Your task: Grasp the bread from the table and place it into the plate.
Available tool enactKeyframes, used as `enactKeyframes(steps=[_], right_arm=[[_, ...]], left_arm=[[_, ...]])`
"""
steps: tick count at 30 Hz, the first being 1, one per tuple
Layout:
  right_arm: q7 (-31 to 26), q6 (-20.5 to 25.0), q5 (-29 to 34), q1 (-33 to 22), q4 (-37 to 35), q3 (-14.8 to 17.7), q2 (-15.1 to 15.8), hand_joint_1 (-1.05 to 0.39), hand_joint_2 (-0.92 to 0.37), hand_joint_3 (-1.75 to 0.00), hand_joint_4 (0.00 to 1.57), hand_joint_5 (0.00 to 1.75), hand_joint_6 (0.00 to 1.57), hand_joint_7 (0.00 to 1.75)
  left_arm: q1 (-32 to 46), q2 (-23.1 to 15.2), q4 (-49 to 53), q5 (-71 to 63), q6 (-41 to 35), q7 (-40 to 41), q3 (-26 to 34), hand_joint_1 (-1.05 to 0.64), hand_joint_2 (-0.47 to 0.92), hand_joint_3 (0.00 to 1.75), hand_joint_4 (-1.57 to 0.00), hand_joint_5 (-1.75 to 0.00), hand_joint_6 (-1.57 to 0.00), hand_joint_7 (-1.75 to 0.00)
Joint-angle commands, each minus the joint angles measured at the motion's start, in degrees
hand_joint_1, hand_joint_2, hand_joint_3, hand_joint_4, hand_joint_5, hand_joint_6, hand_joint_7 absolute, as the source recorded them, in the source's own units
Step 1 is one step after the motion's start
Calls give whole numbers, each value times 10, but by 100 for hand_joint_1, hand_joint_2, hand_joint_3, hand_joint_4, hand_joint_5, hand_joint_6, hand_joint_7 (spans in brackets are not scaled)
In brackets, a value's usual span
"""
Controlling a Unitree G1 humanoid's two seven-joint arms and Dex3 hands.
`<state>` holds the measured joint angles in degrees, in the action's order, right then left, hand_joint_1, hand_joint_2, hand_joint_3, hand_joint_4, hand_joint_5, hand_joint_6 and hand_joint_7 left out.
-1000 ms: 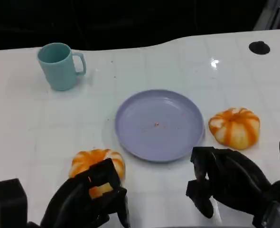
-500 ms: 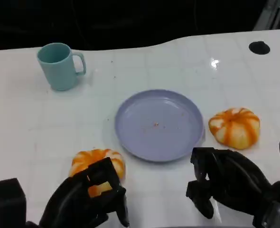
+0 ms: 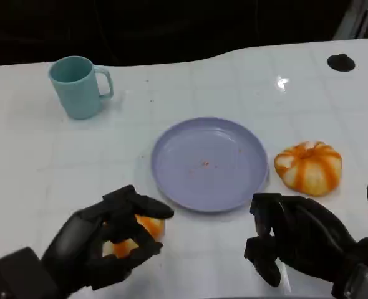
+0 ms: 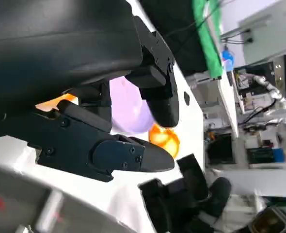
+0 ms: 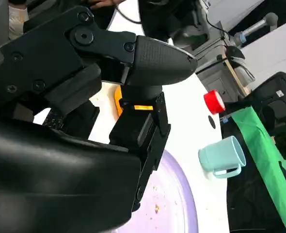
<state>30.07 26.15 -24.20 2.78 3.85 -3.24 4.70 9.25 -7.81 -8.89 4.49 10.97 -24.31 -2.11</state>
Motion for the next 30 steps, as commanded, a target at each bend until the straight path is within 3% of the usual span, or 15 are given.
enactKeyframes(steps=[1,5,13,18,30], right_arm=[[-3,2,-2,6,3,0,2,-99,-62,-81,128,164,112,155],[-4,1,-1,7,4,-1,3,-100,-60,-85,127,166,111,155],[-3,2,-5,9,-1,1,2,-99,-58,-87,127,166,112,154],[-3,-1,-3,8,-2,-1,2,-100,-59,-86,128,165,112,154],[-9,-3,-5,3,7,1,-3,-100,-62,-83,129,164,114,154]], left_arm=[[-10,-78,-75,-114,-31,14,3,-64,92,18,-25,-86,-38,-22],[-11,-139,-151,-259,-71,16,-6,-70,92,9,-9,-66,-30,-8],[-59,-178,-195,-475,-156,-15,-66,-80,92,6,-7,-55,-23,-1],[-99,-170,-172,-558,-193,-37,-110,-80,92,2,-11,-47,-21,0],[-202,-131,19,-593,-234,-22,-179,-81,90,1,-11,-43,-23,-1]])
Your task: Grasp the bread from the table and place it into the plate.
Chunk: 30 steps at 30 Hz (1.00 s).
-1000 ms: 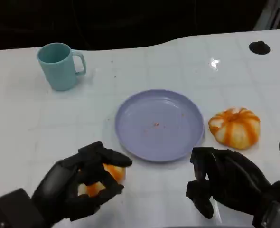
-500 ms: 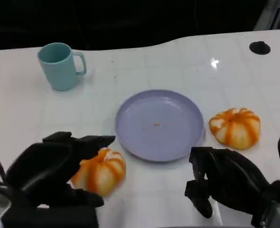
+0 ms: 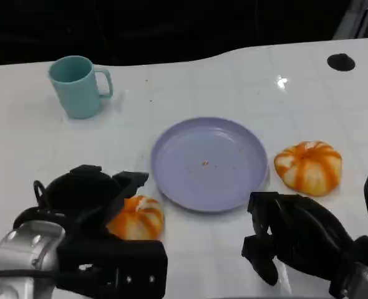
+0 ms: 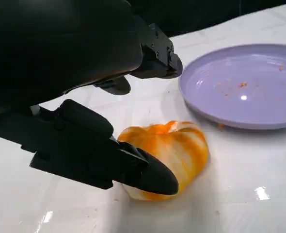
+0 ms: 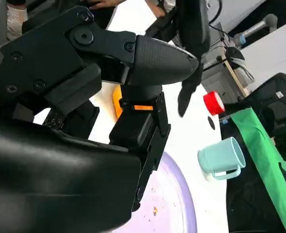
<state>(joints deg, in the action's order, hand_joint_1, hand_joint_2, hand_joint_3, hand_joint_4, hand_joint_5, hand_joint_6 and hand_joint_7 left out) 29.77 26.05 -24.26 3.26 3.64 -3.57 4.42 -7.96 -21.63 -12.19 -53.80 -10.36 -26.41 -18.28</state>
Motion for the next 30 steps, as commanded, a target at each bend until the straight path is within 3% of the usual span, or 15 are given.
enactKeyframes(steps=[1,19,21,23,25,27,28,30], right_arm=[[-8,1,-6,-2,11,6,-1,-101,-62,-83,129,164,114,154],[-16,-15,-9,-5,11,16,-10,-97,-69,-76,128,164,109,160],[-18,-14,-8,-5,12,17,-11,-97,-71,-72,128,165,109,160],[-19,-15,-7,-5,12,17,-11,-96,-73,-70,127,166,108,160],[-19,-14,-8,-6,13,18,-11,-97,-74,-68,127,166,108,161],[-20,-12,-9,-6,13,18,-10,-96,-74,-67,127,167,108,161],[-20,-14,-9,-6,13,18,-10,-97,-74,-66,126,167,107,162],[-18,-16,-8,-7,13,18,-10,-97,-74,-66,126,166,107,161]], left_arm=[[-39,12,69,-12,-30,-5,-24,-81,91,1,-10,-43,-23,0],[-115,65,289,33,-57,74,-58,-72,92,5,-19,-41,-30,-2],[-120,68,308,37,-62,92,-60,-64,92,3,-30,-41,-36,-3],[-120,71,323,42,-58,129,-57,-50,92,2,-45,-63,-47,-4],[-119,69,341,50,-34,179,-52,-36,92,9,-61,-112,-79,-9],[-118,63,357,60,-6,220,-51,-33,92,13,-76,-121,-105,-18],[-116,57,364,60,10,245,-53,-33,92,14,-79,-136,-114,-26],[-112,49,370,63,35,278,-54,-34,92,25,-75,-154,-110,-41]])
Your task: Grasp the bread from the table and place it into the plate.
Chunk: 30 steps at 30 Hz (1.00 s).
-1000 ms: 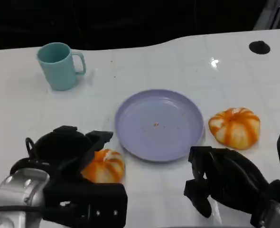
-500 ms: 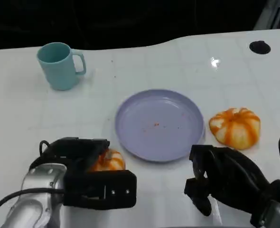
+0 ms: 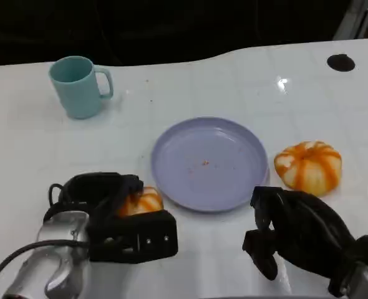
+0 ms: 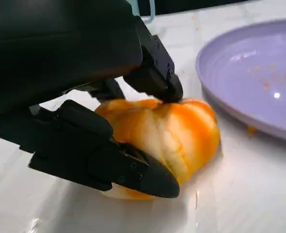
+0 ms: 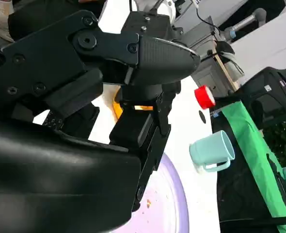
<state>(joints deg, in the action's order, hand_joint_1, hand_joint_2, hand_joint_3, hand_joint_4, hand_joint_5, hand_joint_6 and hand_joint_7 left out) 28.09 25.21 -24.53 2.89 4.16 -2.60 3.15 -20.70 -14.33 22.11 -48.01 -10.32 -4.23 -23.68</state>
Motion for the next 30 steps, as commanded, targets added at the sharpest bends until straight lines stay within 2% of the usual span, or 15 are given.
enactKeyframes(steps=[1,2,4,6,7,14,19,27,30], right_arm=[[-1,-8,-6,-4,8,8,2,-97,-75,-66,127,166,107,161],[-1,-8,-6,-4,8,8,2,-97,-75,-66,127,166,108,160],[-2,-8,-6,-5,8,8,2,-97,-74,-66,127,165,108,159],[-3,-8,-6,-5,7,8,1,-96,-74,-66,127,166,108,158],[-4,-8,-6,-5,7,8,1,-96,-74,-66,127,166,108,159],[-1,-10,-5,-1,3,10,5,-98,-74,-68,127,165,111,156],[2,-10,-6,0,0,10,6,-96,-73,-68,127,166,108,160],[-1,-10,-1,-3,5,6,8,-96,-75,-67,127,166,108,161],[1,-13,-1,-3,2,6,6,-96,-75,-67,127,166,107,161]], left_arm=[[19,-28,26,5,42,64,-1,-34,92,35,-75,-166,-92,-91],[21,-33,20,5,45,63,-2,-34,92,38,-75,-170,-82,-116],[25,-42,8,3,51,65,-4,-34,92,40,-75,-174,-71,-144],[32,-51,-7,3,61,72,-4,-31,92,40,-79,-174,-66,-165],[34,-54,-12,3,63,74,-3,-30,92,40,-80,-175,-65,-170],[75,-72,-100,34,69,67,30,-24,89,42,-84,-175,-65,-175],[103,-79,-158,35,52,52,42,-21,78,62,-83,-175,-65,-175],[136,-81,-257,27,11,45,78,-16,68,71,-83,-175,-65,-175],[137,-70,-278,34,17,65,96,-16,60,88,-87,-175,-66,-175]])
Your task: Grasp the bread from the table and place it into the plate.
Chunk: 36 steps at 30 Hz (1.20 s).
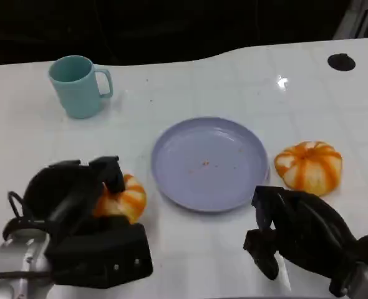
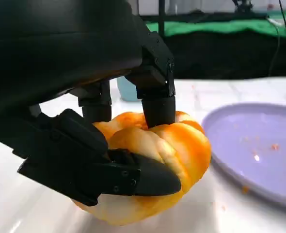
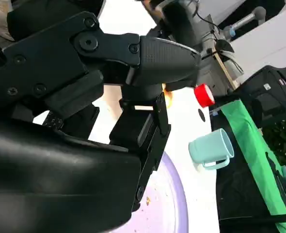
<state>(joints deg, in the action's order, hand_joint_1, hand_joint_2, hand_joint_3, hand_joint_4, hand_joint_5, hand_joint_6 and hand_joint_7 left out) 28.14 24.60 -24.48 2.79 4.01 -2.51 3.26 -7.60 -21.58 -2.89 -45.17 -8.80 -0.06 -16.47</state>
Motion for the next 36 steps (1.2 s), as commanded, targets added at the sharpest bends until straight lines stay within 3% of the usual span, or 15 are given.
enactKeyframes(steps=[1,5,9,18,25,29,36], right_arm=[[0,-7,-2,-2,4,5,5,-96,-75,-66,127,166,107,161],[1,-5,-6,-3,2,6,3,-96,-74,-66,127,165,108,161],[0,-9,0,-4,4,3,5,-95,-75,-67,126,165,106,160],[5,-9,-6,-4,0,5,4,-93,-75,-67,127,165,106,161],[4,4,-11,-9,7,4,5,-94,-72,-69,127,165,107,160],[2,5,-9,-13,12,1,4,-95,-71,-71,128,164,108,161],[-5,14,-14,-21,24,1,-1,-96,-69,-73,129,166,109,161]], left_arm=[[5,4,-32,6,2,24,26,-17,59,93,-87,-175,-66,-175],[-11,14,-33,11,29,58,35,-16,50,109,-89,-175,-69,-175],[-34,26,-22,14,60,85,34,-15,44,114,-92,-175,-70,-175],[-144,77,101,53,136,90,5,-16,28,145,-98,-175,-75,-175],[-230,111,237,50,166,109,-30,-19,29,145,-98,-175,-75,-175],[-264,122,295,58,180,104,-41,-18,29,134,-97,-175,-74,-174],[-315,133,387,62,203,105,-60,-20,33,139,-98,-175,-79,-175]])
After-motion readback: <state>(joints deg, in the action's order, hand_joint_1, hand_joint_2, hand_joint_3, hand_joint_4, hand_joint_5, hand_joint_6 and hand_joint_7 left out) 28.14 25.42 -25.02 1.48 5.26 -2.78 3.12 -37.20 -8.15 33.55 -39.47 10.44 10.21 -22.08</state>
